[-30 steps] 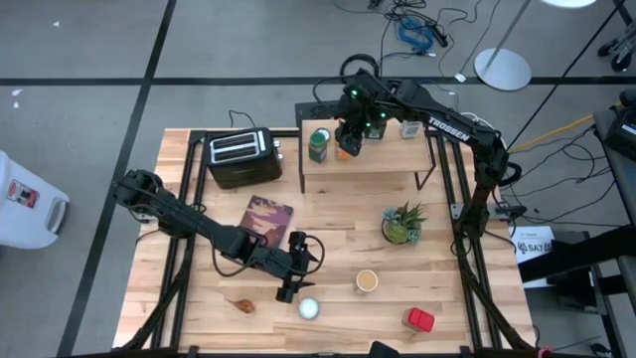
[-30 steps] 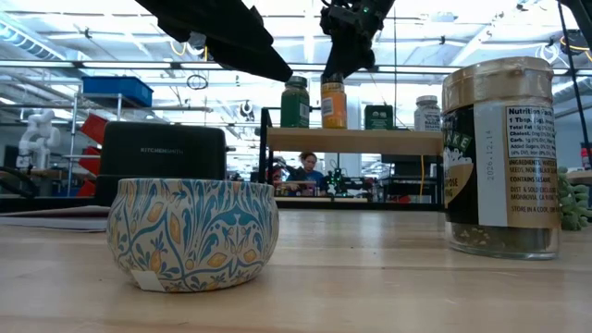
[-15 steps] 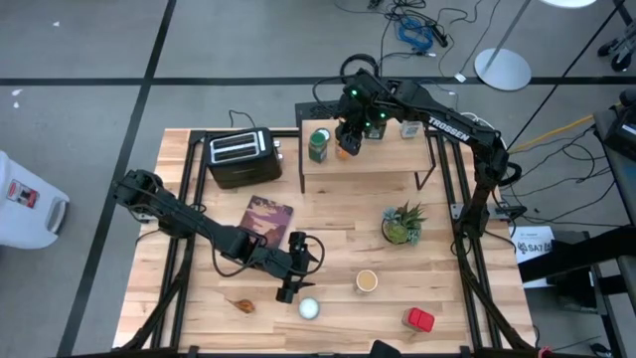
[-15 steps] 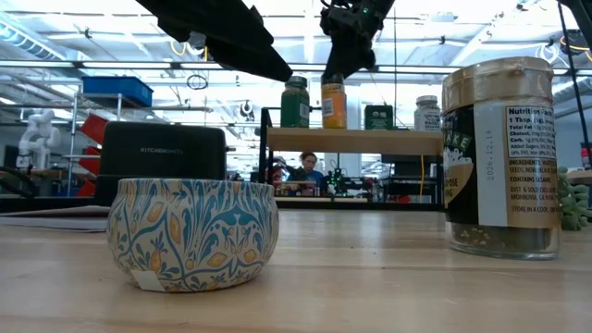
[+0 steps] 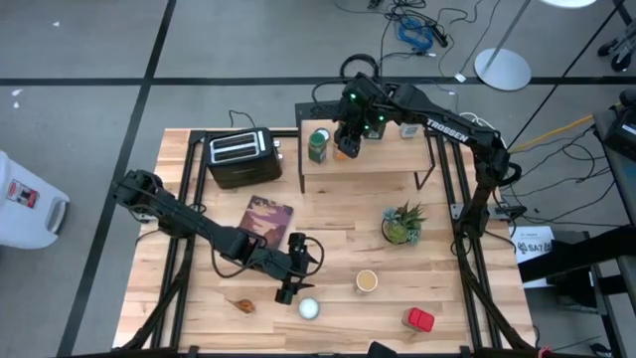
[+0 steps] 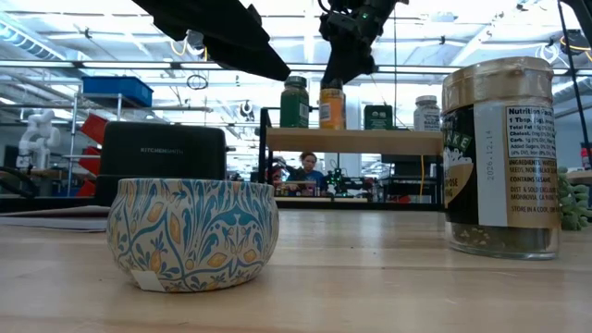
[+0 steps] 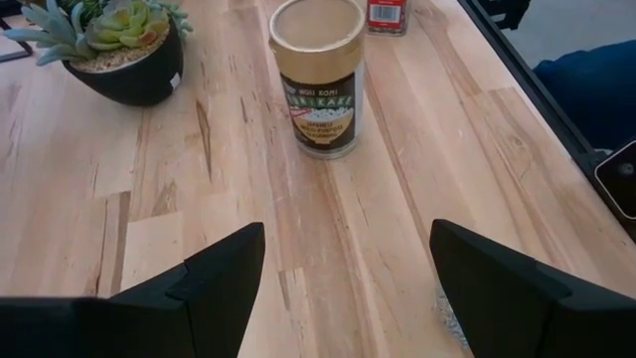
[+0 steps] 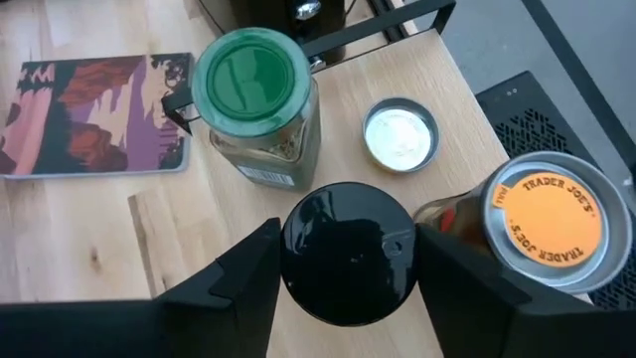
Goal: Shelf spices
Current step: Put the black seasoning bottle on the shelf, then put the gold seasoning bottle on the shelf
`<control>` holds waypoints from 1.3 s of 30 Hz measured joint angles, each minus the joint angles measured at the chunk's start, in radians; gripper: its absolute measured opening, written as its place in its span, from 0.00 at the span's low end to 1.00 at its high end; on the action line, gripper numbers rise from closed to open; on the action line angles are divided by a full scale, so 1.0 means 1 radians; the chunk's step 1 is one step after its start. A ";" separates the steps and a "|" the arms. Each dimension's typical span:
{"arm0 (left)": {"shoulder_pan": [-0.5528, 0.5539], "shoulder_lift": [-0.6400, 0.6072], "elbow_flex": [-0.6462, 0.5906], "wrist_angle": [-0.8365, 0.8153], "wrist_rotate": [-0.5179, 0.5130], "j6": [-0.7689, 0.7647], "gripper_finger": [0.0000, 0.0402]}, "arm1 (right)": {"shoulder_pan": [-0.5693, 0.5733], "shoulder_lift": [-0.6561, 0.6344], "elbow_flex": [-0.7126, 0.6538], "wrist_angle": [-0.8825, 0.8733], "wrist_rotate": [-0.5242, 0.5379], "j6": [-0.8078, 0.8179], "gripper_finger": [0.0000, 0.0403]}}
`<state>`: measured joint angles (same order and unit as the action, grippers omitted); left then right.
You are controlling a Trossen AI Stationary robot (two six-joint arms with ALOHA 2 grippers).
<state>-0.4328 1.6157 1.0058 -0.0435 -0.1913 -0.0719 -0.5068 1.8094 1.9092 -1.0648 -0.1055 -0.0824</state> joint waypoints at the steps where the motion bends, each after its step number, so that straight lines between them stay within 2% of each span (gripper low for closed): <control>1: 0.000 0.000 0.000 0.000 0.000 0.000 0.74 | 0.000 -0.001 -0.004 0.005 -0.001 0.000 0.50; 22: -0.002 0.000 0.000 -0.003 0.000 -0.001 0.74 | 0.018 -0.020 -0.010 0.006 0.002 -0.042 0.52; 33: -0.002 0.000 0.000 -0.003 0.000 -0.002 0.74 | 0.024 -0.020 -0.010 0.007 0.001 -0.042 0.68; 39: -0.002 0.000 0.000 -0.003 0.000 -0.002 0.74 | 0.024 -0.024 -0.010 0.008 0.004 -0.043 0.69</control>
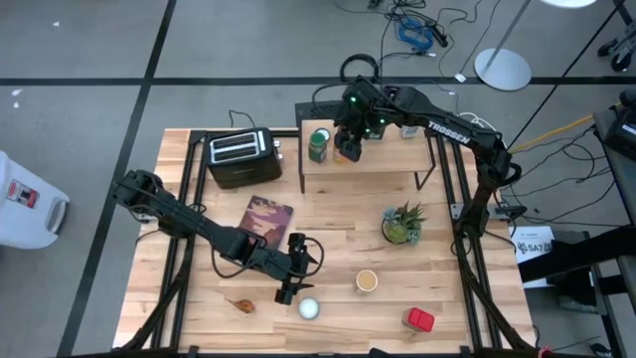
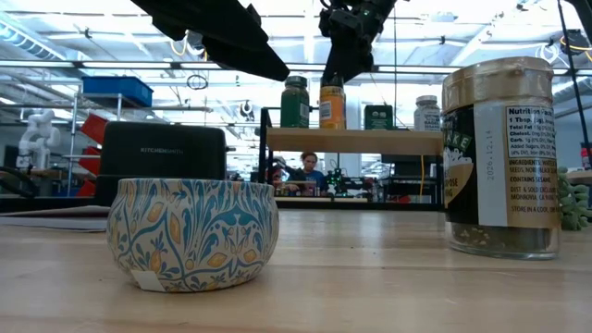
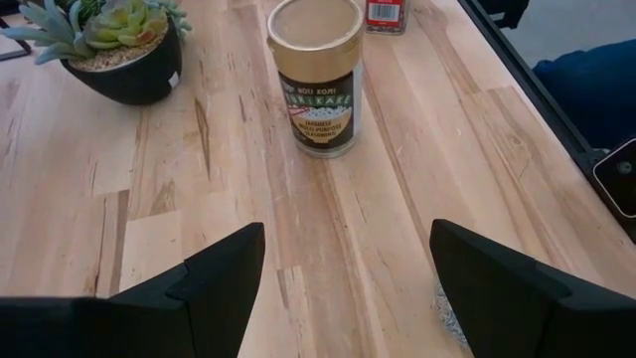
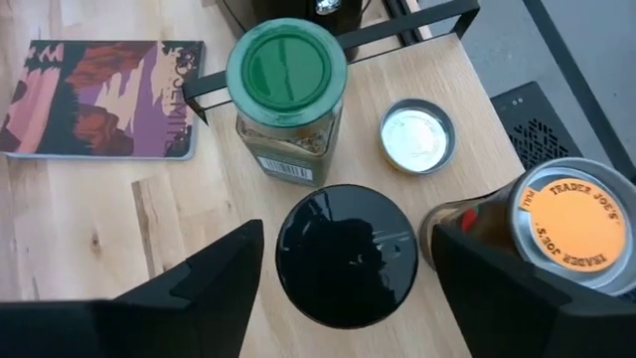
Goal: Shelf spices
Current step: Put the gold seasoning bottle on the shelf
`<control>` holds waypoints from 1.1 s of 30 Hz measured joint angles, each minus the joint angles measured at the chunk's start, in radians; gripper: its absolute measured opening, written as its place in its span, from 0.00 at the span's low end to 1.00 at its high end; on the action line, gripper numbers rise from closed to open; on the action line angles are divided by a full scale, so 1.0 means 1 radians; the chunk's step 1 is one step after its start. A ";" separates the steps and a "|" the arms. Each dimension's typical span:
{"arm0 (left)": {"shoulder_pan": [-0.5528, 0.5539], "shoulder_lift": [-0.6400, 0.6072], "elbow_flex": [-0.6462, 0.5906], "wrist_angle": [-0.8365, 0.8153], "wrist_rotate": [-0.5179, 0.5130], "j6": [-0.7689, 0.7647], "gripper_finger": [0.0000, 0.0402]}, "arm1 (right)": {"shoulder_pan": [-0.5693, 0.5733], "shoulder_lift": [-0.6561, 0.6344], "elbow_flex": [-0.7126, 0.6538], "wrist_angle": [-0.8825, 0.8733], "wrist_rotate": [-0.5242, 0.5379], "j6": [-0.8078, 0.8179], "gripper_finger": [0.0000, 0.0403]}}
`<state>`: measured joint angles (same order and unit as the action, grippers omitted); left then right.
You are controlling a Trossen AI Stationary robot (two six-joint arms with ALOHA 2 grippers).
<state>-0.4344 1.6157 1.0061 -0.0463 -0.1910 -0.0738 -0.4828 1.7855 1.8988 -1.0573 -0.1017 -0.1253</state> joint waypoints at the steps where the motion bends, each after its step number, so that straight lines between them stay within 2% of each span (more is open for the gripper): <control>1: 0.000 0.000 0.000 0.000 0.000 0.000 0.74 | 0.000 -0.003 0.000 0.001 0.001 -0.004 0.69; 16: 0.000 0.000 0.000 0.000 0.000 0.001 0.74 | 0.012 -0.150 0.000 0.009 0.002 0.004 0.69; 24: 0.000 0.000 0.000 0.000 0.000 0.001 0.74 | 0.083 -0.219 0.002 -0.037 0.002 0.009 0.69; 33: 0.000 0.000 0.000 0.012 0.000 0.001 0.74 | 0.187 -0.227 0.002 -0.153 0.005 0.028 0.69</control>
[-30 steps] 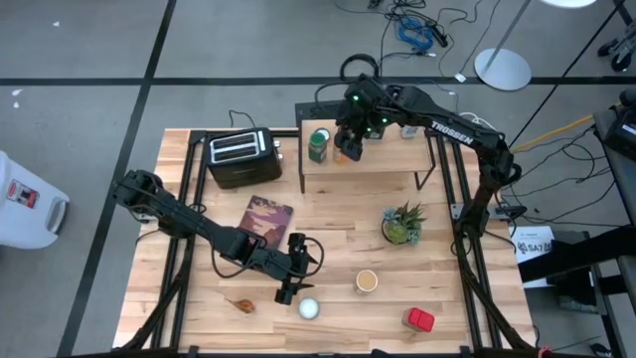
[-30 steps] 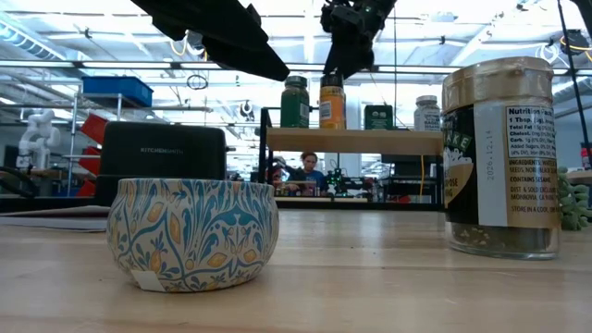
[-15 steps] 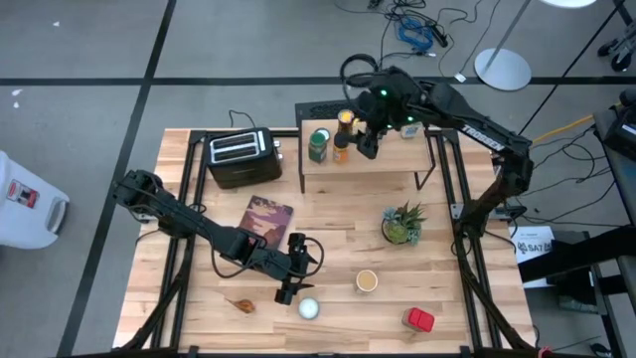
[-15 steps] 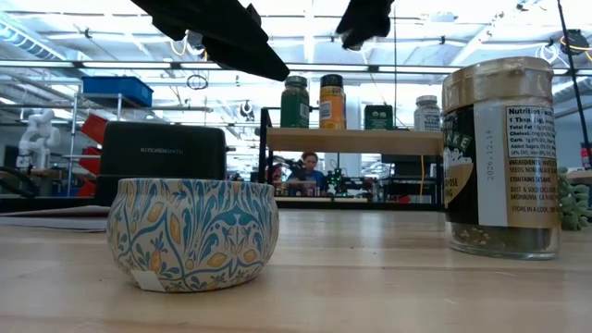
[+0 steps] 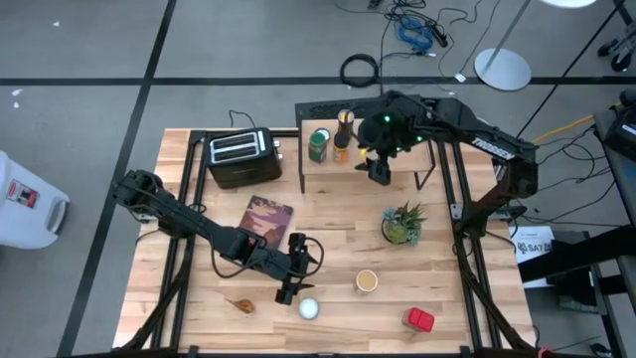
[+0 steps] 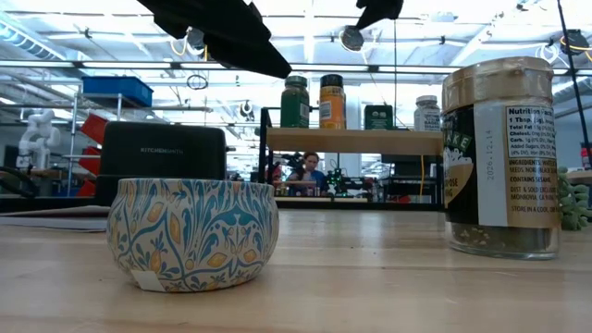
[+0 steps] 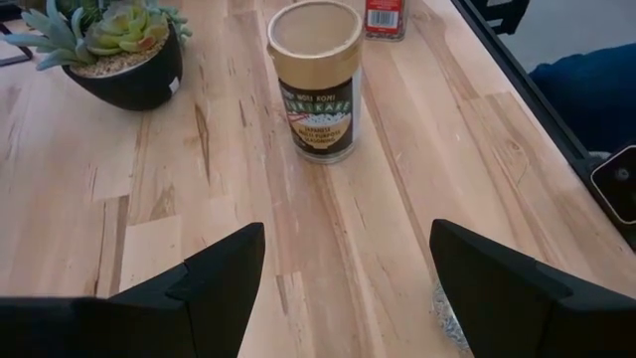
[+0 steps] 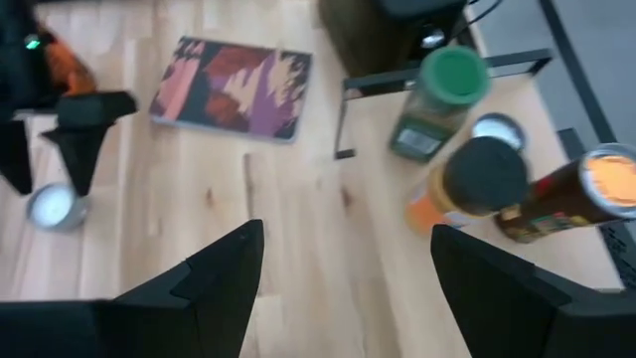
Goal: Shelf spices
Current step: Put the gold seasoning bottle on the shelf
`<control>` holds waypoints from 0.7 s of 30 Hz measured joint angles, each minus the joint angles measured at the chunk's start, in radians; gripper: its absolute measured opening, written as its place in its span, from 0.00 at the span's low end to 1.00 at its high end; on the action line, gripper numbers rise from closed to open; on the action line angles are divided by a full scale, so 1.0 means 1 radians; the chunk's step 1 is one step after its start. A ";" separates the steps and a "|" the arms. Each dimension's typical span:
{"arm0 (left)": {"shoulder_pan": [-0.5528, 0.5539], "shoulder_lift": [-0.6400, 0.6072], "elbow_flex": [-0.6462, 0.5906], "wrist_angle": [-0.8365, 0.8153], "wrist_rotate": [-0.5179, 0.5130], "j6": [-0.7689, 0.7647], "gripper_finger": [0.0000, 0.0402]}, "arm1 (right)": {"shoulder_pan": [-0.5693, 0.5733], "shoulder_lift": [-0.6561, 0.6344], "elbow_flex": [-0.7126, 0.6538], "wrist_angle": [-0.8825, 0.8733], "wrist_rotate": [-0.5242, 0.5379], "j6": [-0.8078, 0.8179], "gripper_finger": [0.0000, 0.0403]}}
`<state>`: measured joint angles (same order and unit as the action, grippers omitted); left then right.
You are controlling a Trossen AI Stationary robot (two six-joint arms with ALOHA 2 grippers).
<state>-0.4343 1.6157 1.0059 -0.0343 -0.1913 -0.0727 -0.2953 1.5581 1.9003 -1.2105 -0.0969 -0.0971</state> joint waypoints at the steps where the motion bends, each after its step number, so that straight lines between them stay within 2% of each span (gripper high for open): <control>1: 0.000 0.000 0.000 0.002 0.000 0.000 0.74 | 0.012 0.000 0.000 -0.005 0.000 0.000 0.69; 11: 0.000 0.000 0.000 0.003 0.000 0.000 0.74 | 0.106 0.000 0.000 -0.132 0.000 0.008 0.69; 21: 0.003 0.000 0.000 0.004 0.000 0.000 0.74 | 0.177 0.000 0.000 -0.176 -0.001 0.034 0.69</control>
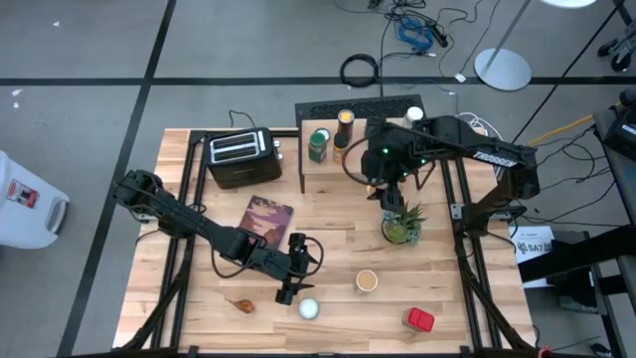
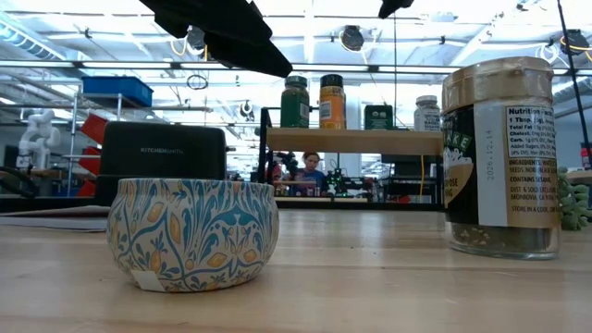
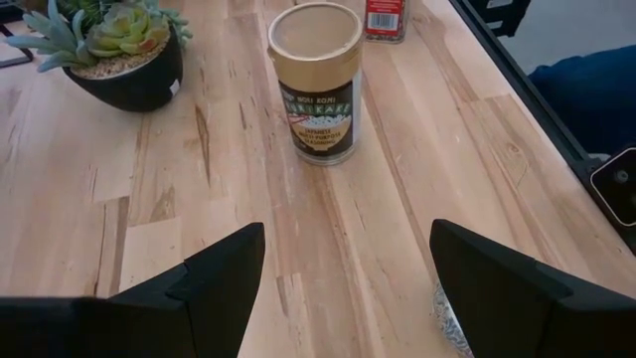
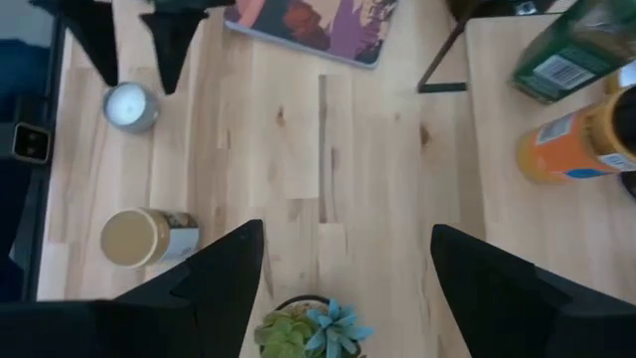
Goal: Shelf spices
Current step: Put the gold seasoning bottle on the shelf
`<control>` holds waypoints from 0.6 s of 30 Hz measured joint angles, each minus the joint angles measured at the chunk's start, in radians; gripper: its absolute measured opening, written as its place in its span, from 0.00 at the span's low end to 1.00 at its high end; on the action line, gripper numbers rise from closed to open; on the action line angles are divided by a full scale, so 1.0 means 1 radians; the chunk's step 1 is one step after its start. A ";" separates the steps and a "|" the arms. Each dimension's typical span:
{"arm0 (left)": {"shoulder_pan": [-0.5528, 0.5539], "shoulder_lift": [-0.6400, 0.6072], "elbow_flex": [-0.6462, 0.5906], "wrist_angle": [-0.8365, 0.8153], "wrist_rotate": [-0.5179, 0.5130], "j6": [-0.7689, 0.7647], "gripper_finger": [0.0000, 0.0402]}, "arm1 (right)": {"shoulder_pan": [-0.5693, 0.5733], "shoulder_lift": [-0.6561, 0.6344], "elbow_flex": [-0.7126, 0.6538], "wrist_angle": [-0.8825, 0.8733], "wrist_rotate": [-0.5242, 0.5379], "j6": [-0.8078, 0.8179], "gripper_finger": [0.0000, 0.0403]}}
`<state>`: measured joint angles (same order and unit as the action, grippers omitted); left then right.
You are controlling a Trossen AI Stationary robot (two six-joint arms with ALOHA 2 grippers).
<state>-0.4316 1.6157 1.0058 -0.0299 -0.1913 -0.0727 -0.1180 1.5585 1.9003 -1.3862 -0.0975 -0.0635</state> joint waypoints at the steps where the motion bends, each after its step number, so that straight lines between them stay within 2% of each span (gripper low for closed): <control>1: 0.000 0.000 0.000 0.000 0.000 0.000 0.74 | 0.006 0.000 0.000 -0.005 0.000 0.000 0.69; 18: 0.000 0.000 0.000 0.000 -0.026 0.000 0.74 | 0.103 0.000 0.000 -0.012 0.000 0.054 0.69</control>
<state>-0.4316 1.6157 1.0060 -0.0299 -0.2176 -0.0731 -0.0151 1.5589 1.9003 -1.3983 -0.0975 -0.0095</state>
